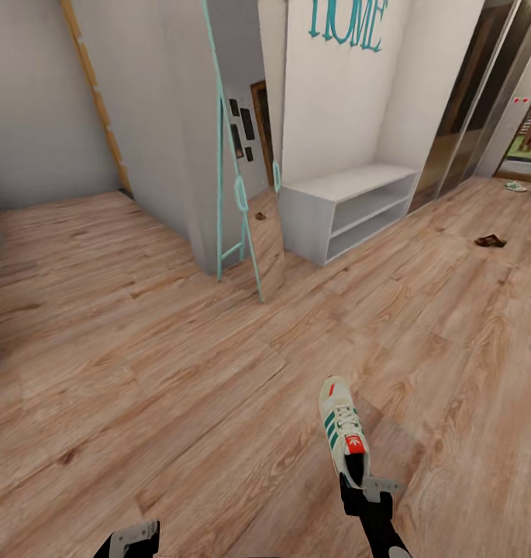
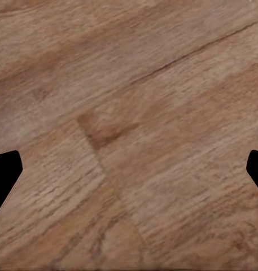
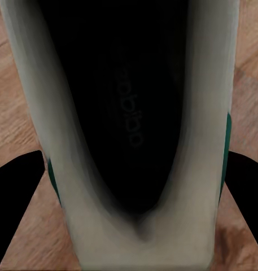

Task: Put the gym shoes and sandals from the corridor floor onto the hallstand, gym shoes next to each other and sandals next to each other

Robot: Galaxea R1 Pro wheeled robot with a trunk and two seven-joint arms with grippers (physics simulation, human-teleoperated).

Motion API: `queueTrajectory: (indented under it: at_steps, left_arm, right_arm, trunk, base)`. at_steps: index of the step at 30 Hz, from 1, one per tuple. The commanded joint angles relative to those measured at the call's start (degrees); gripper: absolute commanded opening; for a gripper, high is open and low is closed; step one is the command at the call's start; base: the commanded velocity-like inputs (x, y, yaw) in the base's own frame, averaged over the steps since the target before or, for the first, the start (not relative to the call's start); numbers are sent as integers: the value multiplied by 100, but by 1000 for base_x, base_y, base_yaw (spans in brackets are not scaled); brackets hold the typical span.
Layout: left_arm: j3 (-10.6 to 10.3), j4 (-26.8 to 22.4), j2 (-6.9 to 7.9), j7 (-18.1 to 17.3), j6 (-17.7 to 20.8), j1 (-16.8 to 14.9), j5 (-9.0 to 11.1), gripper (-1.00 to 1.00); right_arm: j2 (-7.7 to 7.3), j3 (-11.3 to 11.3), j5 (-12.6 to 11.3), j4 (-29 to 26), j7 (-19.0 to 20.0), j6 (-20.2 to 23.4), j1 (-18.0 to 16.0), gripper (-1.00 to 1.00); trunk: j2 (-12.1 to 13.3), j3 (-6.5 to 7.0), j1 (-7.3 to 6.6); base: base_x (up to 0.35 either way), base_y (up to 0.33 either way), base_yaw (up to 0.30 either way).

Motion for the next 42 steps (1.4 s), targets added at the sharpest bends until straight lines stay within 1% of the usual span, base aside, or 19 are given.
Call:
queueTrajectory:
  at_steps: [1,7,16,25,29,40,42]
  left_arm:
    - [-29,4,1,31,-17,-3,12,100]
    - [-29,4,1,27,-18,6,14,100]
    - [-29,-4,2,30,-18,36,22,100]
    - [-29,-33,5,30,-18,62,23,100]
    - [-29,-42,9,31,-18,64,27,100]
    - [-29,-40,10,31,-18,65,31,100]
    - [-29,-40,10,31,-18,65,31,100]
  right_arm:
    - [5,-28,47,3,-10,-15,-2,-100]
    - [5,-29,44,105,-10,-16,-2,-100]
    - [5,-28,47,168,-10,-17,-2,-100]
    - [5,-28,47,180,-10,-17,-2,-100]
    - [5,-28,47,190,-10,-23,-2,-100]
    - [5,-28,49,367,-7,-28,-2,-100]
    - [5,-28,46,491,-13,-38,-2,-100]
  trunk:
    - [-2,1,-1]
    - [-2,32,-1]
    - [359,242,-199]
    - [359,300,-199]
    - [359,328,-199]
    - [359,412,-199]
    - [359,427,-199]
  base:
    - [1,-2,258]
    - [0,0,244]
    - [0,0,236]
    - [12,0,201]
    - [230,0,171]
    - [330,0,145]
    - [338,0,136]
